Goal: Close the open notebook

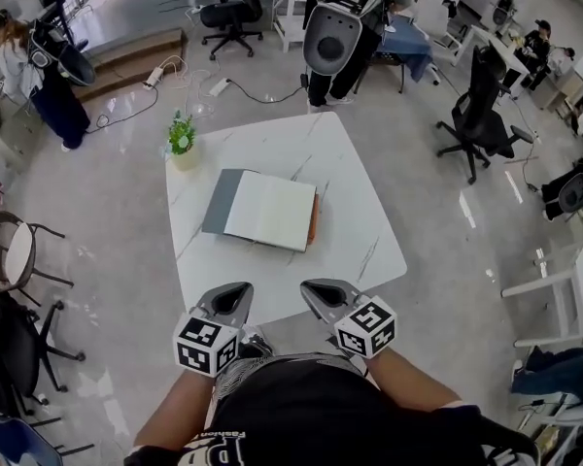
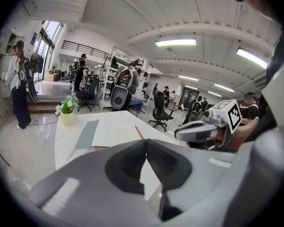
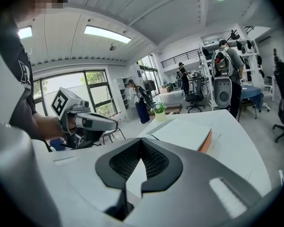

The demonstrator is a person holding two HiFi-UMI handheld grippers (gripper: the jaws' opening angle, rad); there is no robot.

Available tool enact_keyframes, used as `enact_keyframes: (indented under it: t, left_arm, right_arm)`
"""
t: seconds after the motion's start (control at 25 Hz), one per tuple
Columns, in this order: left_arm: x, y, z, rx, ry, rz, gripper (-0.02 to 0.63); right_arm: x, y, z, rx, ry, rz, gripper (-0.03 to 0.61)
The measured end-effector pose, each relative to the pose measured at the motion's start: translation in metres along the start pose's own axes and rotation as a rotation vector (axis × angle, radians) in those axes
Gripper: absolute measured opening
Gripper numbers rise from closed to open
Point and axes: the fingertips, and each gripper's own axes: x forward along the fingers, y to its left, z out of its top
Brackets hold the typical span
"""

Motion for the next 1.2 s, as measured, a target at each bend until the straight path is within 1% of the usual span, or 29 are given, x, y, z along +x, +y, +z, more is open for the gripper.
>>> enact_keyframes:
  t: [0.2,0.4,0.52,0.68,0.84,1.0,1.2]
  left_arm:
    - [0.011,0.038,0.016,0.019,0.009,-0.020,0.058]
    - [0.019,0.069,0.018,0.055,0.033,-0.035,0.058]
    - [0.023,0.078,0.019,0.054,0.040,-0.037,0.058]
    - [0.029,0.079,0.021,0.046,0.039,-0.035,0.058]
    - [0.033,0.078,0.017,0.031,0.050,-0.018,0.058]
    - [0.034,0.081,0.017,0.035,0.044,0.016,0.058]
    - [0.032,0.093,0.015,-0.017,0.030,0.082,0.058]
  right_arm:
    - [0.037,-0.016,0.013,-0.003,0.025,-0.030,-0.006]
    - [0.062,-0.025,0.025,-0.002,0.019,-0.067,-0.006]
    - [0.065,-0.027,0.028,-0.004,0.026,-0.076,-0.006]
    - [0.064,-0.036,0.027,0.010,0.025,-0.086,-0.006]
    - [0.068,-0.045,0.027,0.025,0.037,-0.061,-0.006]
    - [0.077,-0.049,0.032,0.005,0.046,-0.020,-0.006]
    - [0.086,-0.051,0.034,-0.013,0.063,0.029,-0.006]
